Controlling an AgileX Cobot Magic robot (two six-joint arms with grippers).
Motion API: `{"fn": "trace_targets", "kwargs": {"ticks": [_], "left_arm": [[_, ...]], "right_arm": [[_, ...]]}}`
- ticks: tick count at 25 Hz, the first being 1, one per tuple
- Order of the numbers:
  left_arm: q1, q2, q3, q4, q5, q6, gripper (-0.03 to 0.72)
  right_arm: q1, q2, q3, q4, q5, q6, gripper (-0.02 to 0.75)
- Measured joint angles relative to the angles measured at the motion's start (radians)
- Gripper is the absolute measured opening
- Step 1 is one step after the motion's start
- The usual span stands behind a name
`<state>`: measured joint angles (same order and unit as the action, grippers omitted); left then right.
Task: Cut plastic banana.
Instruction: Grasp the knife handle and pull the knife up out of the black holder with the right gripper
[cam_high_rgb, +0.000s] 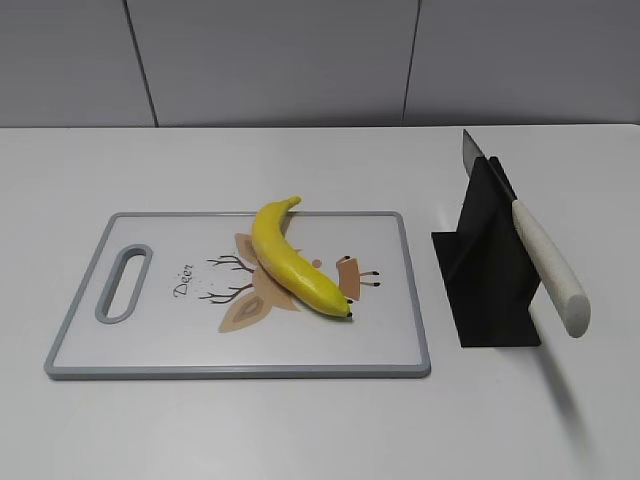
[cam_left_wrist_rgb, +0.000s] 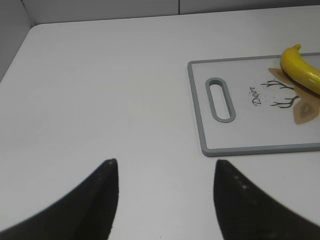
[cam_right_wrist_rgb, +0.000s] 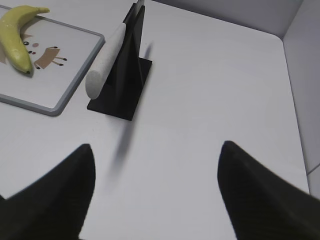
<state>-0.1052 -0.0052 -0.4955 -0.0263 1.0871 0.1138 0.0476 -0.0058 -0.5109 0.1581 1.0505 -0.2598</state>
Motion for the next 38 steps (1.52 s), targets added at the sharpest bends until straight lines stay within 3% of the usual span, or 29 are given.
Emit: {"fn": "trace_targets", "kwargs": {"ticks": [8, 24, 33, 38], "left_arm": [[0.0, 0.0, 0.0, -0.001, 0.0, 0.0, 0.575], [0.0, 0.0, 0.0, -0.001, 0.0, 0.0, 0.575], [0.0, 0.0, 0.0, -0.001, 0.0, 0.0, 0.575], [0.0, 0.0, 0.0, -0.001, 0.0, 0.0, 0.575]], "right_arm": [[0.0, 0.043, -0.011, -0.003, 0.0, 0.036, 0.593], [0.0, 0.385, -0.224, -0.043, -0.046, 0.122, 0.557], [-0.001, 0.625, -0.319, -0.038, 0.14, 0.129, 0.557], [-0.001, 0.764, -0.373, -0.027, 0.162, 0.132, 0.557]]}}
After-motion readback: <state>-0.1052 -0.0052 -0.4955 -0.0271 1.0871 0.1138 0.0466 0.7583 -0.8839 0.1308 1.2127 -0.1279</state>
